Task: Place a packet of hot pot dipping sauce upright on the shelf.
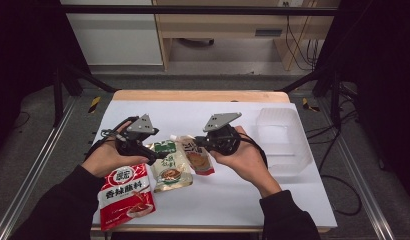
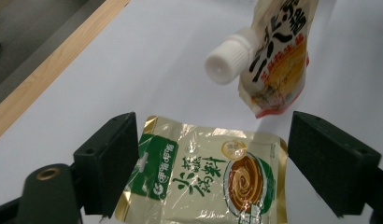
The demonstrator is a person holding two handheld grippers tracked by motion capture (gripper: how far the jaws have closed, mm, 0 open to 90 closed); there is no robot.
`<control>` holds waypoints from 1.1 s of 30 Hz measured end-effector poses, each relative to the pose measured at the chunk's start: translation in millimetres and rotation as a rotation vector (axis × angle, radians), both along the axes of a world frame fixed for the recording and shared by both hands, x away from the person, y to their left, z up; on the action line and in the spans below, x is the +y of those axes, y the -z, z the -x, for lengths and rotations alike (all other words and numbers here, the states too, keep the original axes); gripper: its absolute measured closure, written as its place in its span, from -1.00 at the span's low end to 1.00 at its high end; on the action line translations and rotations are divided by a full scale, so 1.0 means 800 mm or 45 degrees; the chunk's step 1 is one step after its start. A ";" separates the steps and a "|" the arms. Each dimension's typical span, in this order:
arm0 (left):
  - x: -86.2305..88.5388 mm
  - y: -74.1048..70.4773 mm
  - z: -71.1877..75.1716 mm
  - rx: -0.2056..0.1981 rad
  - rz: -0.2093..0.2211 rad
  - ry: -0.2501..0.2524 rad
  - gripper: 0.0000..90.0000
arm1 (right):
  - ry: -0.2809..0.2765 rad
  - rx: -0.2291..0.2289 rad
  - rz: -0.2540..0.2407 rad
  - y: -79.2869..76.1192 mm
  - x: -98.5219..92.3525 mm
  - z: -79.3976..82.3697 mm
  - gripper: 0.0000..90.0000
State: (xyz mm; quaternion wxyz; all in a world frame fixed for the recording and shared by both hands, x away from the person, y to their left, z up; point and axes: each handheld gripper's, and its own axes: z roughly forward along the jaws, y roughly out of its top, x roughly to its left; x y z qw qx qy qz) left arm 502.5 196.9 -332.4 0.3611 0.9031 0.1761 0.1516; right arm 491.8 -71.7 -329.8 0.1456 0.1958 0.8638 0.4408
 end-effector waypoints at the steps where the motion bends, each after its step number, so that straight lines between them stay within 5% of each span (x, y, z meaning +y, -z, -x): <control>1: -0.002 -0.001 0.000 -0.006 -0.010 0.009 -0.57 | -0.001 0.002 -0.001 0.000 0.001 0.001 0.99; 33: -0.018 -0.005 0.000 0.004 -0.031 0.133 0.23 | -0.075 0.030 -0.060 -0.002 0.026 0.009 0.99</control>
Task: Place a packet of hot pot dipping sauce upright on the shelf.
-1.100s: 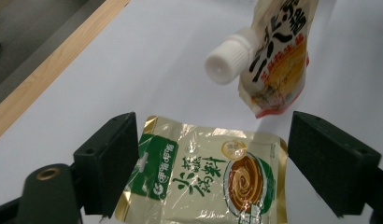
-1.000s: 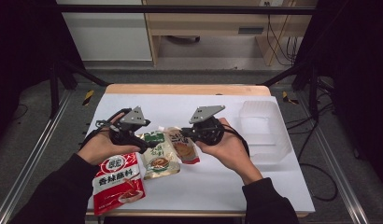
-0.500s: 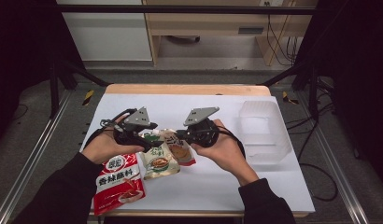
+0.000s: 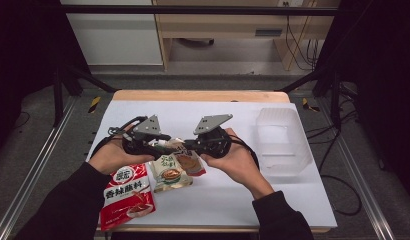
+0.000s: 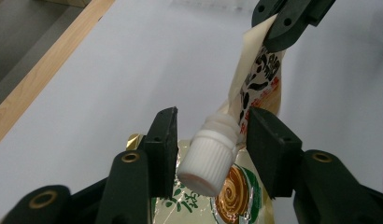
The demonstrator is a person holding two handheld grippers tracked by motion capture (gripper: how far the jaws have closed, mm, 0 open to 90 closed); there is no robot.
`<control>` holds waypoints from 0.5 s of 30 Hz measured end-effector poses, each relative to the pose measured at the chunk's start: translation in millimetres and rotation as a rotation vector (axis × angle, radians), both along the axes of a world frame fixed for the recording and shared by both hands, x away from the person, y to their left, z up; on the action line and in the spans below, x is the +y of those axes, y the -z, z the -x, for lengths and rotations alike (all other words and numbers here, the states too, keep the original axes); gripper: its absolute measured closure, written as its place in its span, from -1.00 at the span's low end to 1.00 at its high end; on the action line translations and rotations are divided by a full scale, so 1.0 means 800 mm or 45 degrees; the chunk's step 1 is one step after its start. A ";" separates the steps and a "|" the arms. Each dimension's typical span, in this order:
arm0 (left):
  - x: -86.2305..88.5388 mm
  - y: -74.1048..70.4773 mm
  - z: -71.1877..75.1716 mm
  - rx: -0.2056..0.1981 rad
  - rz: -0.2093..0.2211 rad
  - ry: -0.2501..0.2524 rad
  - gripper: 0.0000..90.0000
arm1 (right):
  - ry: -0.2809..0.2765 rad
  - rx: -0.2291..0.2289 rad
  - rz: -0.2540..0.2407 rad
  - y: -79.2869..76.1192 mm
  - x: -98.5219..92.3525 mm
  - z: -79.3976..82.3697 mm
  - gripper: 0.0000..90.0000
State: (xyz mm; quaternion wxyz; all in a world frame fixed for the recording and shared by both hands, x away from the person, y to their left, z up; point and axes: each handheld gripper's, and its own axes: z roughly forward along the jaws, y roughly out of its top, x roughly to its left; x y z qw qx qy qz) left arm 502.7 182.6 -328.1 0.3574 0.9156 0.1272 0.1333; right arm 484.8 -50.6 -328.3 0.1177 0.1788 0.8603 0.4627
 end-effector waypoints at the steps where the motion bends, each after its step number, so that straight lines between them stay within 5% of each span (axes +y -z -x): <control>1: 0.000 0.000 0.000 0.003 0.002 -0.001 0.27 | -0.001 0.000 -0.001 0.000 0.000 0.000 0.99; 15: -0.007 -0.008 0.006 -0.036 -0.005 -0.002 0.60 | 0.008 0.007 0.010 0.002 -0.004 -0.003 0.97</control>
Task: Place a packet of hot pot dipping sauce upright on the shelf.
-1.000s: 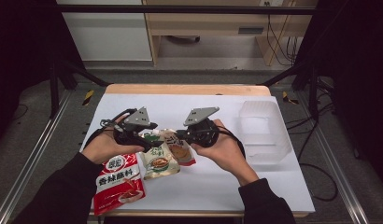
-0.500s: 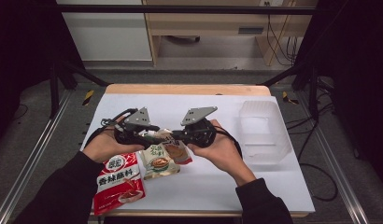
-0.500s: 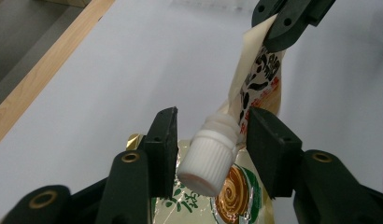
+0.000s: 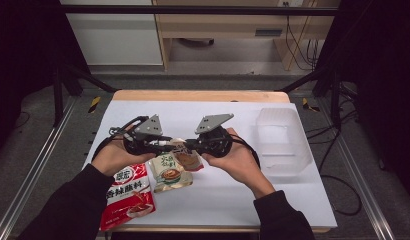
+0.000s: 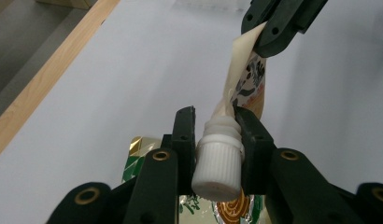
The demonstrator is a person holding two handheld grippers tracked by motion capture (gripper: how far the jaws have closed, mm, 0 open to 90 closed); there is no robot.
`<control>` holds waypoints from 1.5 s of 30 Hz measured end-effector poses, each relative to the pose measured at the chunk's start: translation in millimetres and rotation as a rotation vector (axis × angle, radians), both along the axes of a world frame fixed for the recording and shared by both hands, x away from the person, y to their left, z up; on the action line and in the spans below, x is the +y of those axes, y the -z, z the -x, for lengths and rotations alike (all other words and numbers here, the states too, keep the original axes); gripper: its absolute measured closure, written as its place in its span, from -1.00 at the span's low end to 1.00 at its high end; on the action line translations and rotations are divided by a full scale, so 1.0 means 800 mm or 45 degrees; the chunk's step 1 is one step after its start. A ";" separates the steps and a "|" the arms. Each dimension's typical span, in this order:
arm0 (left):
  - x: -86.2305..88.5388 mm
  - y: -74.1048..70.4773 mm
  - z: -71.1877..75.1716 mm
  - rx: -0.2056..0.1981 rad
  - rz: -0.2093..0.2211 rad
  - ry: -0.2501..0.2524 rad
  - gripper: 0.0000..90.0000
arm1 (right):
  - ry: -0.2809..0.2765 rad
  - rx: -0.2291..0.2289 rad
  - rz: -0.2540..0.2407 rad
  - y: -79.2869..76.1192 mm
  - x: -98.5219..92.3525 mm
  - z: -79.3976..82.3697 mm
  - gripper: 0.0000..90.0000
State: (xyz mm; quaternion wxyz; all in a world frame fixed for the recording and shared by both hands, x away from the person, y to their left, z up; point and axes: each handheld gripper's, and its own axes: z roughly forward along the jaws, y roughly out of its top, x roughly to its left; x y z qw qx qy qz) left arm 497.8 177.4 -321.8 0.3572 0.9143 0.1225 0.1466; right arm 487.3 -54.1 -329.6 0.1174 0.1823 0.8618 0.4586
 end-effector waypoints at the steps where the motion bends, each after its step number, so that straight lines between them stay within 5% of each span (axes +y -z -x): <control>1: 0.000 -0.002 0.000 -0.005 -0.004 0.003 0.60 | 0.000 -0.004 0.000 0.000 -0.001 0.000 0.96; 5: -0.004 -0.008 0.001 -0.002 -0.002 0.006 0.61 | 0.006 -0.013 0.003 0.000 -0.004 -0.001 0.96; 18: -0.026 -0.024 0.000 0.031 -0.180 0.039 0.62 | -0.001 0.010 0.068 0.004 -0.009 -0.003 0.91; 25: -0.028 -0.029 0.000 0.032 -0.224 0.060 0.62 | -0.013 0.024 0.068 0.005 -0.008 -0.004 0.83; 31: -0.025 -0.031 -0.004 0.030 -0.230 0.059 0.63 | -0.027 0.025 0.078 0.006 -0.007 -0.003 0.49; 37: -0.024 -0.042 -0.010 0.030 -0.271 0.070 0.63 | -0.008 -0.017 0.146 0.006 -0.003 0.001 -0.07; 45: -0.023 -0.048 -0.014 0.020 -0.288 0.073 0.63 | -0.016 -0.076 0.209 -0.001 0.000 0.002 -0.35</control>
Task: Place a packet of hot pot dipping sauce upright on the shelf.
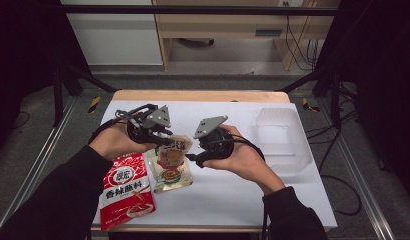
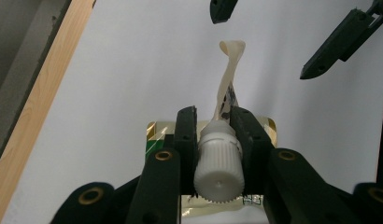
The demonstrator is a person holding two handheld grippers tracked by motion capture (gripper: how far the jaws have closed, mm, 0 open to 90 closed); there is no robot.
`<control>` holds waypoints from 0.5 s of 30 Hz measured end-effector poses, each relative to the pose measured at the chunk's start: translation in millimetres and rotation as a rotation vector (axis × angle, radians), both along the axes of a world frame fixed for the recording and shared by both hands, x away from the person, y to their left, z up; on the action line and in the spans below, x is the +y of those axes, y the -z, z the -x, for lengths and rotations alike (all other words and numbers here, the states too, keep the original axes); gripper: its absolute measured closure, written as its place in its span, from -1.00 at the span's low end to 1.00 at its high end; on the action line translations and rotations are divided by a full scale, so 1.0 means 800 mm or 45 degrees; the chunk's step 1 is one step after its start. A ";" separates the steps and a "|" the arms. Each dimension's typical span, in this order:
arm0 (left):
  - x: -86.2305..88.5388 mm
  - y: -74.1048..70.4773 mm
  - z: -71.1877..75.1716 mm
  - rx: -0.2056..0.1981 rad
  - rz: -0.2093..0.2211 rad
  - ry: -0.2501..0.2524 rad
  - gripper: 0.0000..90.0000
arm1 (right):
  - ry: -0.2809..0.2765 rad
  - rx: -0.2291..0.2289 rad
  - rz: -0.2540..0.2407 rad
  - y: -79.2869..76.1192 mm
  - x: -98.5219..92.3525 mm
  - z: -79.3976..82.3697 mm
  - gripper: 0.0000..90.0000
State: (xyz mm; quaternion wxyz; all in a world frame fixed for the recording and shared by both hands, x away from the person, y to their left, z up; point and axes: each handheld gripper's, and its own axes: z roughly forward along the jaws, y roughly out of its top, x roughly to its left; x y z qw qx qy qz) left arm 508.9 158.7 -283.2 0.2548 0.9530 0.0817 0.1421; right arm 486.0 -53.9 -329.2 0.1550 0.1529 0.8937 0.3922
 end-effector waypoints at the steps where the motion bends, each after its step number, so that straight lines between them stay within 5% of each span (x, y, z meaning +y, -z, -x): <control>1: -0.001 -0.002 0.000 -0.001 0.004 0.004 0.63 | -0.002 -0.009 0.008 -0.002 0.000 -0.001 -0.36; 15: -0.011 -0.004 0.003 -0.012 0.004 0.043 0.63 | -0.051 -0.026 0.154 -0.028 -0.007 -0.011 -0.43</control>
